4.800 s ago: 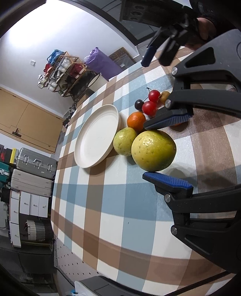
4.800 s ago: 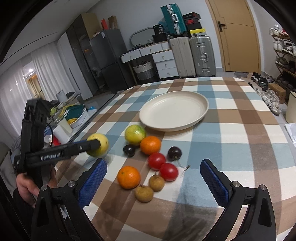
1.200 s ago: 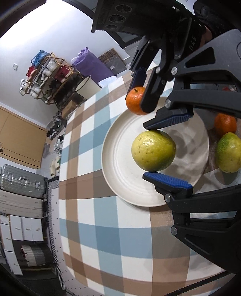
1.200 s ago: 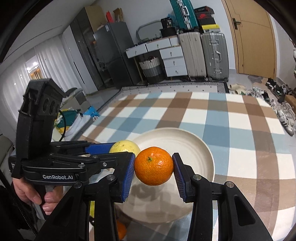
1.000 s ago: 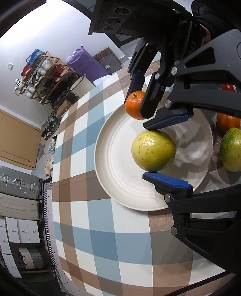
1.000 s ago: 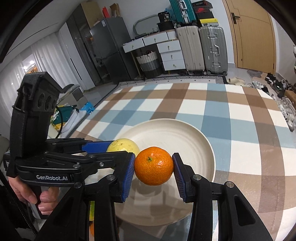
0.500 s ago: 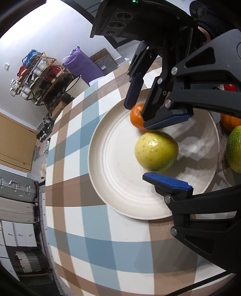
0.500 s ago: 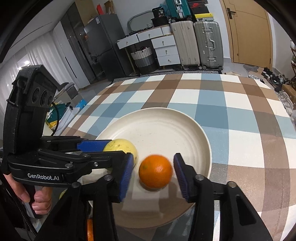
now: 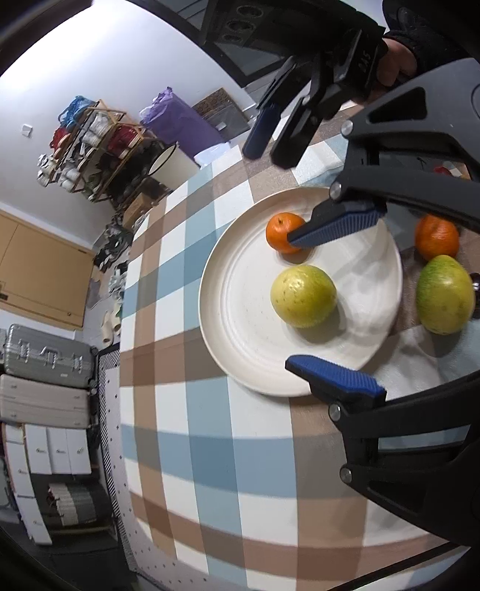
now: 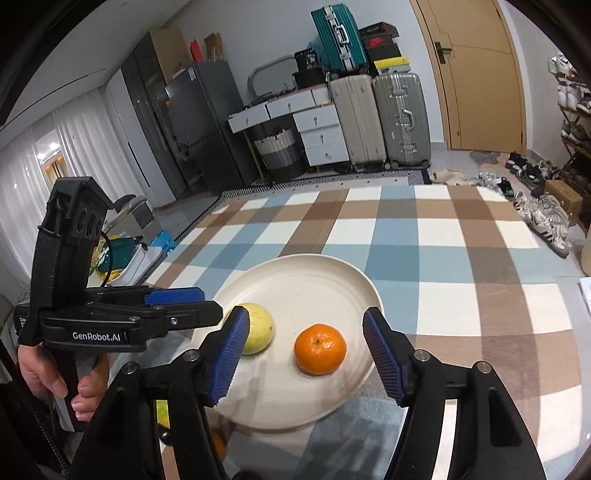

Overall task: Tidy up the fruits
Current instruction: 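Lower pomelo and orange onto the white plate and open both tools, then withdraw both tools from the plate back toward the fruits, then grasp the second yellow-green pomelo with the left tool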

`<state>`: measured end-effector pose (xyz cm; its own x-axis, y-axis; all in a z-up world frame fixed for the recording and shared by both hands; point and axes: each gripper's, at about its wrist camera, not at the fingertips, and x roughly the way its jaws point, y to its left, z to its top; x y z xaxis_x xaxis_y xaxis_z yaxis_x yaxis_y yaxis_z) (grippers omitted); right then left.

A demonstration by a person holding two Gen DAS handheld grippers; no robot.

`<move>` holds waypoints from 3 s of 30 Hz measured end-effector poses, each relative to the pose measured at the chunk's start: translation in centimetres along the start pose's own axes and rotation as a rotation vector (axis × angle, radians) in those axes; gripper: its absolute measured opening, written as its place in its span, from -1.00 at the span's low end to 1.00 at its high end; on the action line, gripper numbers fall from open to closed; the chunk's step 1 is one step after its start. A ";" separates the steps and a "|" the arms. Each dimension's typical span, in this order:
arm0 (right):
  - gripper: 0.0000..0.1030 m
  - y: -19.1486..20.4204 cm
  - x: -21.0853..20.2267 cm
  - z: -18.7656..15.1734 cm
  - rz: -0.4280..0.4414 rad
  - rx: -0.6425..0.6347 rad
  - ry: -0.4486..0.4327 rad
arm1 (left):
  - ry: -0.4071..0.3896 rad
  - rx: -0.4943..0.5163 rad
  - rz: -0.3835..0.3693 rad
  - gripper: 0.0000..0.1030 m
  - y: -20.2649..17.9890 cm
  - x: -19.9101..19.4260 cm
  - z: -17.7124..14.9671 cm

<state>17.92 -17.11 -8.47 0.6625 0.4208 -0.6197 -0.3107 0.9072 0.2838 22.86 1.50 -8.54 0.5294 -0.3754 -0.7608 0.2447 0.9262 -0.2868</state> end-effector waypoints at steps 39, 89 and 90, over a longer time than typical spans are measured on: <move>0.99 6.7 -10.8 -8.0 -0.023 -0.037 -0.128 | -0.091 -0.074 0.162 0.98 -1.1 -8.9 -11.7; 0.99 5.0 -8.4 -10.2 -0.006 0.036 -0.053 | 0.085 -0.132 -0.039 0.08 0.9 -0.7 -10.7; 0.99 5.0 -8.5 -10.2 -0.005 0.036 -0.054 | 0.082 -0.126 -0.053 0.02 0.7 -0.7 -10.7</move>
<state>3.83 -16.21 -9.27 0.7001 0.4148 -0.5812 -0.2830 0.9085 0.3075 13.98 2.82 -14.48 0.4488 -0.4243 -0.7865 0.1642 0.9043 -0.3941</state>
